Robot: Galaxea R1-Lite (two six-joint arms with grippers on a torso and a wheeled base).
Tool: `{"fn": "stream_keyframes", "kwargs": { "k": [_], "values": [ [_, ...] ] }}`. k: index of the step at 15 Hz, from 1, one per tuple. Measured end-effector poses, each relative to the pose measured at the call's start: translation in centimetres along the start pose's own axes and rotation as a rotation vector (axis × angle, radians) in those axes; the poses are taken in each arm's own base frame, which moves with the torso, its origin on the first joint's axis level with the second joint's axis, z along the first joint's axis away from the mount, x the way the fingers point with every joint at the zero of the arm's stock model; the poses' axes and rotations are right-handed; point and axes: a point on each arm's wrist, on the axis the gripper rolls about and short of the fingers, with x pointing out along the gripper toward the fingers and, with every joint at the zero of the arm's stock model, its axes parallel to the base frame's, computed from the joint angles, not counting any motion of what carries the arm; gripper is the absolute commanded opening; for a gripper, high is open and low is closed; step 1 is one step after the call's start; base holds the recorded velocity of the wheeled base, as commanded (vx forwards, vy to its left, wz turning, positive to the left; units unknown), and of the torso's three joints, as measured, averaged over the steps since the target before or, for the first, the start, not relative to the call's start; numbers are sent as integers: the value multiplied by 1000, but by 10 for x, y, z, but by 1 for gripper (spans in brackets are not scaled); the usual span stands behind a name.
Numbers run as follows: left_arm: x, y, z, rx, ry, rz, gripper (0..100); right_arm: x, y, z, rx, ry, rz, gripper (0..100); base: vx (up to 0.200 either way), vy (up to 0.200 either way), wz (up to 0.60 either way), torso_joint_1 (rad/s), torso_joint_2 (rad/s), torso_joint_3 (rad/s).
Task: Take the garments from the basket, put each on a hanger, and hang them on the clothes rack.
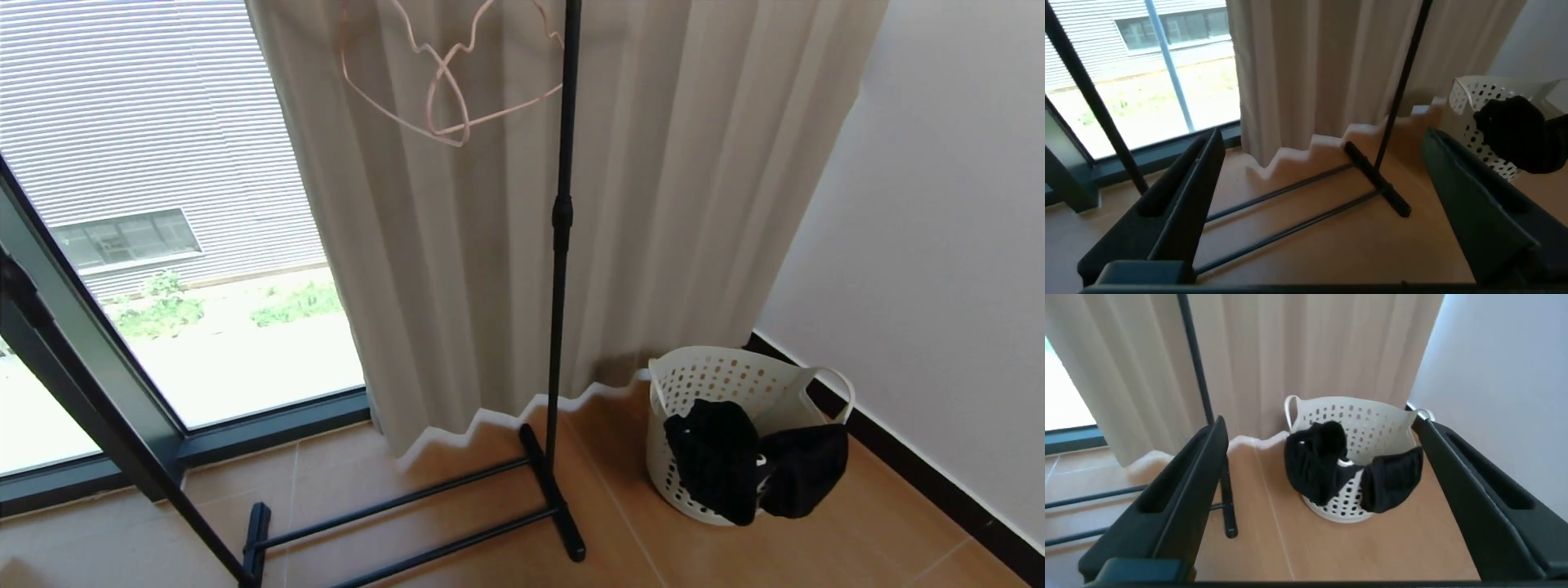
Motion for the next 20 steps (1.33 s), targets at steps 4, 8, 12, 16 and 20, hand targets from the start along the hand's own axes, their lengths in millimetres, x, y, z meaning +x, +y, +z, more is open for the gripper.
{"fn": "stream_keyframes", "kwargs": {
  "k": [4,8,12,16,20],
  "values": [
    [0,0,0,-1,0,0,100,0,0,0,0,-1,0,100,0,-200,0,1,1,1],
    [0,0,0,-1,0,0,100,0,0,0,2,-2,-1,100,0,-200,0,1,4,0],
    [0,0,0,-2,0,0,100,0,0,0,2,-1,0,100,100,-150,0,2,1,0],
    [0,0,0,-1,0,-1,100,0,0,0,2,-1,-1,100,200,0,0,2,5,4],
    [0,0,0,-2,1,0,100,0,0,0,2,-1,0,100,0,0,0,0,0,0]
  ]
}}
